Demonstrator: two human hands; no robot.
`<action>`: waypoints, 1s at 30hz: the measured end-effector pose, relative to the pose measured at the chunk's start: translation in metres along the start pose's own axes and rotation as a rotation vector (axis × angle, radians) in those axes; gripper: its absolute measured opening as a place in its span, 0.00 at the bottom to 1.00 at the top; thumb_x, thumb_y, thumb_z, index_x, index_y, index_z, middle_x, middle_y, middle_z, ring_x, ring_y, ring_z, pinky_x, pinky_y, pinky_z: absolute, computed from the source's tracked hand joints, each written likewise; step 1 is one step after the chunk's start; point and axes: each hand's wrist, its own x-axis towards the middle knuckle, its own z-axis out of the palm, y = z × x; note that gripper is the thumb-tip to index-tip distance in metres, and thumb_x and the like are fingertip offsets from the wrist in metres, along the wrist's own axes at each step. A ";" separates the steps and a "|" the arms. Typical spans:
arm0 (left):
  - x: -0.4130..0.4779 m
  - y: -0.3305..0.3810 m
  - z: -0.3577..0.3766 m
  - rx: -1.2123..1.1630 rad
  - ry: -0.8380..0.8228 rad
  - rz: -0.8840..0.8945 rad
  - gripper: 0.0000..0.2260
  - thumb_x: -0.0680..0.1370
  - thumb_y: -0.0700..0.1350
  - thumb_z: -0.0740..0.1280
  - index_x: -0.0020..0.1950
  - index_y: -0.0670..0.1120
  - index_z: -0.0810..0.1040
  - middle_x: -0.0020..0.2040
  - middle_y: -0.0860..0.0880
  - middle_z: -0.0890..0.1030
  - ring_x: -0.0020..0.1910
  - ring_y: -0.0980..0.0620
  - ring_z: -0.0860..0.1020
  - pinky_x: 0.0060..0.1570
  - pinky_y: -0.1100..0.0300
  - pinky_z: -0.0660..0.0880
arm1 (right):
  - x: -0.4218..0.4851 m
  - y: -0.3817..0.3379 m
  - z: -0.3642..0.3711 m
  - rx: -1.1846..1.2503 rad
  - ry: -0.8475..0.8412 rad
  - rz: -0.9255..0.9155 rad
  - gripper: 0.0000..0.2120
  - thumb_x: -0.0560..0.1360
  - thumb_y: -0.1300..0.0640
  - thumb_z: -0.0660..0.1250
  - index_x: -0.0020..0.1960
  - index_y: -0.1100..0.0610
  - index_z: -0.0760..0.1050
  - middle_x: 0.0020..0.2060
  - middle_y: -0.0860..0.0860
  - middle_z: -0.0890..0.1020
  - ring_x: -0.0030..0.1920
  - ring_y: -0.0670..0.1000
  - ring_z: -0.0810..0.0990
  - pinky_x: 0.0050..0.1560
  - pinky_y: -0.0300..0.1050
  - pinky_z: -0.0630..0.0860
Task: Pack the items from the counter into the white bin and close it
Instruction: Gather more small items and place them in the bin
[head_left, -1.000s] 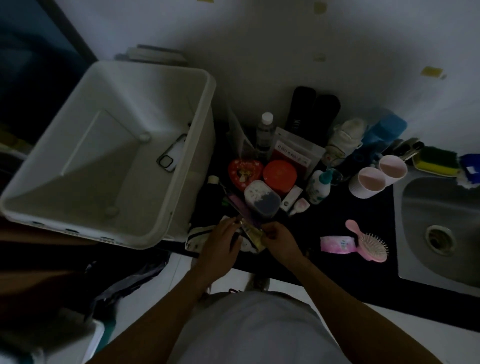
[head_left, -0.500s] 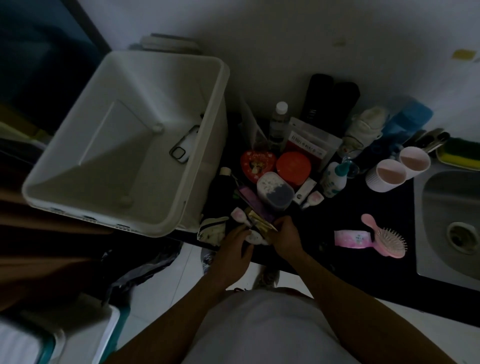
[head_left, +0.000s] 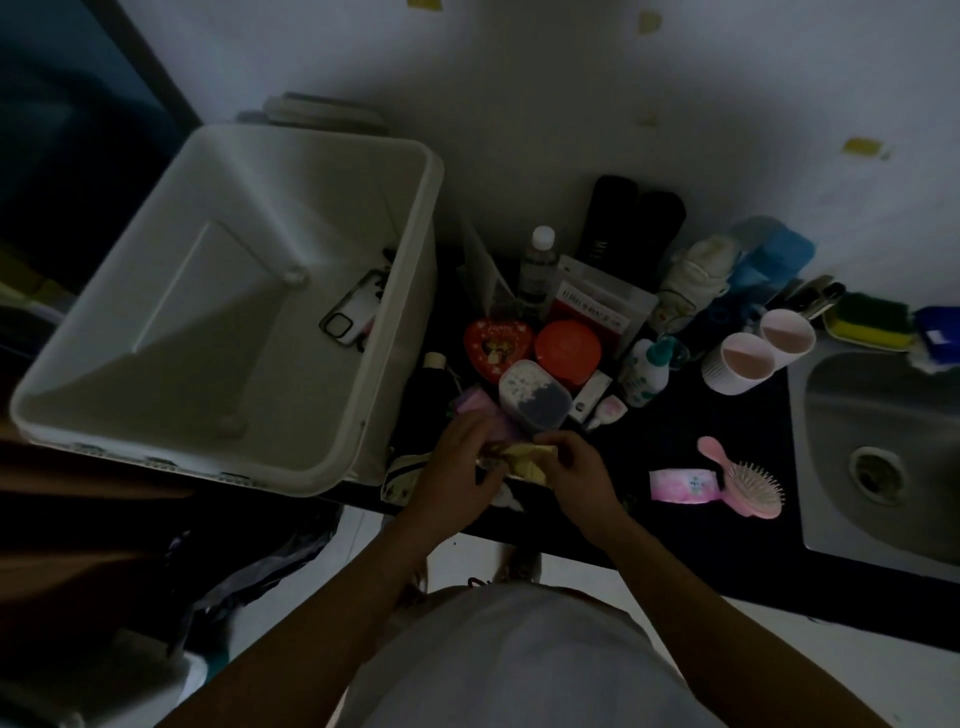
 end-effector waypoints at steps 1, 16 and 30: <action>0.003 0.000 -0.001 0.000 -0.052 -0.026 0.23 0.76 0.45 0.70 0.71 0.46 0.70 0.66 0.53 0.71 0.66 0.58 0.67 0.66 0.68 0.65 | 0.001 -0.004 0.001 -0.001 -0.023 -0.018 0.09 0.78 0.63 0.65 0.49 0.50 0.77 0.46 0.47 0.81 0.43 0.37 0.80 0.42 0.28 0.75; -0.026 -0.027 -0.009 -0.349 0.033 -0.670 0.10 0.80 0.49 0.66 0.59 0.49 0.74 0.47 0.53 0.80 0.43 0.59 0.78 0.36 0.66 0.70 | 0.006 0.019 0.045 -0.245 -0.167 0.043 0.08 0.76 0.66 0.65 0.53 0.59 0.75 0.47 0.55 0.80 0.49 0.54 0.79 0.47 0.40 0.74; -0.035 -0.026 -0.015 -0.547 0.157 -0.827 0.12 0.80 0.42 0.64 0.63 0.44 0.72 0.57 0.42 0.81 0.53 0.44 0.82 0.51 0.48 0.80 | 0.008 0.037 0.060 -0.825 -0.284 -0.205 0.14 0.73 0.64 0.67 0.58 0.64 0.71 0.57 0.60 0.73 0.58 0.59 0.72 0.55 0.49 0.69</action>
